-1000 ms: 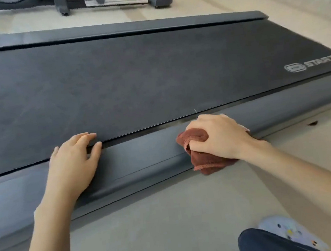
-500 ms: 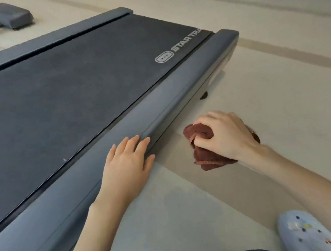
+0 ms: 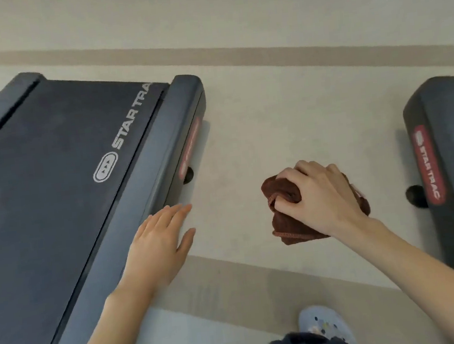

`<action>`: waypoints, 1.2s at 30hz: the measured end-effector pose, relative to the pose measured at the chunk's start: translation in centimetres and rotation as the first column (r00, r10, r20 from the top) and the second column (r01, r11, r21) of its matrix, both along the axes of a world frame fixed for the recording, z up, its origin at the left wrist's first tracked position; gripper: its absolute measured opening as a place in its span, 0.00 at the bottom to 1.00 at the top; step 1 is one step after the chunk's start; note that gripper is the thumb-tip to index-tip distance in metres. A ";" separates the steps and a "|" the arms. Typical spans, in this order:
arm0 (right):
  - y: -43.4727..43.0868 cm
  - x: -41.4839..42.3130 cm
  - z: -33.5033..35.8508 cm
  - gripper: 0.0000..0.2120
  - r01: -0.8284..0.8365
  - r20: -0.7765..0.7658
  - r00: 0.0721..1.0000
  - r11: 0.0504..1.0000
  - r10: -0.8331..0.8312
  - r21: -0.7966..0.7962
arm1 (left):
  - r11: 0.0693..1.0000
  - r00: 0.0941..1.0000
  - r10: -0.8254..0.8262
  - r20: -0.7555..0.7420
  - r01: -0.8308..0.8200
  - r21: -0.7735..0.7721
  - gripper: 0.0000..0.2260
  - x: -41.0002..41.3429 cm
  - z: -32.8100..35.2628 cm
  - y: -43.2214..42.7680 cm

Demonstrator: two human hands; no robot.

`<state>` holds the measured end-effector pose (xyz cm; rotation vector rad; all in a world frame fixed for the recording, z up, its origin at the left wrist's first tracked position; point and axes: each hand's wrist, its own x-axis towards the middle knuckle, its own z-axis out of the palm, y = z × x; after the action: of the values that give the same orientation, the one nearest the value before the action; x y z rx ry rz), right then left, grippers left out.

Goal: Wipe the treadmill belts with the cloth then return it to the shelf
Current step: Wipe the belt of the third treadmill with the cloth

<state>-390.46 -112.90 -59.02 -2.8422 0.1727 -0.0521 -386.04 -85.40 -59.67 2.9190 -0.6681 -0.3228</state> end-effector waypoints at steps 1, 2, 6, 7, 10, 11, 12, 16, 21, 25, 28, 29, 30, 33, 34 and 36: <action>-1.3 0.0 1.5 0.18 0.034 -0.005 0.999 0.999 -0.034 0.006 | 0.999 1.000 -0.014 -0.005 0.014 -0.032 0.21 0.7 1.5 -1.7; -2.6 -0.1 2.9 0.18 0.066 -0.018 0.998 0.998 -0.066 0.010 | 0.998 0.999 -0.037 -0.017 0.036 -0.055 0.21 1.3 2.9 -3.4; -7.3 -1.0 9.3 0.19 0.169 -0.087 0.982 0.986 -0.167 0.014 | 0.983 0.982 -0.182 -0.059 0.180 -0.035 0.22 2.5 8.7 -10.2; -8.5 -1.3 11.1 0.20 0.199 -0.103 0.975 0.980 -0.196 0.017 | 0.976 0.974 -0.219 -0.059 0.217 -0.029 0.22 2.7 10.4 -12.0; -12.0 -1.8 16.4 0.20 0.271 -0.135 0.955 0.962 -0.264 0.035 | 0.938 0.936 -0.347 -0.052 0.346 -0.026 0.21 3.5 15.8 -17.1; -13.7 -2.0 18.6 0.20 0.306 -0.149 0.943 0.951 -0.297 0.043 | 0.916 0.915 -0.400 -0.054 0.400 -0.011 0.20 4.2 18.0 -19.5; -14.8 -2.1 20.2 0.20 0.320 -0.149 0.939 0.946 -0.310 0.051 | 0.897 0.896 -0.442 -0.042 0.443 0.001 0.20 4.6 19.6 -21.1; -20.3 -2.6 27.1 0.18 0.420 -0.180 0.897 0.905 -0.404 0.065 | 0.821 0.821 -0.570 -0.021 0.570 0.014 0.21 6.8 26.8 -29.1; -25.3 -3.4 31.6 0.17 0.583 -0.055 0.812 0.812 -0.581 0.036 | 0.732 0.733 -0.679 0.035 0.680 -0.033 0.22 8.5 32.0 -37.6; -27.3 -3.3 31.0 0.19 0.694 0.036 0.716 0.717 -0.697 0.066 | 0.629 0.630 -0.776 0.041 0.777 -0.033 0.23 9.9 31.2 -41.1; -28.0 -2.9 29.5 0.19 0.764 0.022 0.642 0.642 -0.766 0.068 | 0.557 0.556 -0.831 0.021 0.831 0.018 0.23 11.7 29.5 -42.8; -28.0 -2.7 29.2 0.19 0.785 0.006 0.617 0.616 -0.787 0.067 | 0.537 0.538 -0.843 -0.012 0.843 0.035 0.23 12.5 29.2 -43.2; -28.2 -2.3 29.0 0.19 0.804 -0.007 0.593 0.591 -0.805 0.063 | 0.518 0.520 -0.854 -0.033 0.854 0.048 0.24 13.4 28.9 -43.7; -28.6 -1.0 28.6 0.19 0.857 -0.070 0.515 0.513 -0.854 0.042 | 0.452 0.457 -0.886 -0.075 0.889 0.071 0.24 16.1 28.3 -45.4; -28.7 -0.5 28.5 0.19 0.876 -0.092 0.483 0.480 -0.871 0.050 | 0.430 0.436 -0.896 -0.087 0.900 0.075 0.24 17.0 28.5 -45.9; -29.7 1.0 28.7 0.20 0.904 -0.119 0.427 0.421 -0.896 0.072 | 0.378 0.384 -0.920 -0.078 0.922 0.080 0.24 19.1 29.0 -47.8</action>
<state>-389.42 -142.56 -30.33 -2.2432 1.6549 -0.1670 -366.92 -133.17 -30.68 2.2252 -2.3268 -0.4788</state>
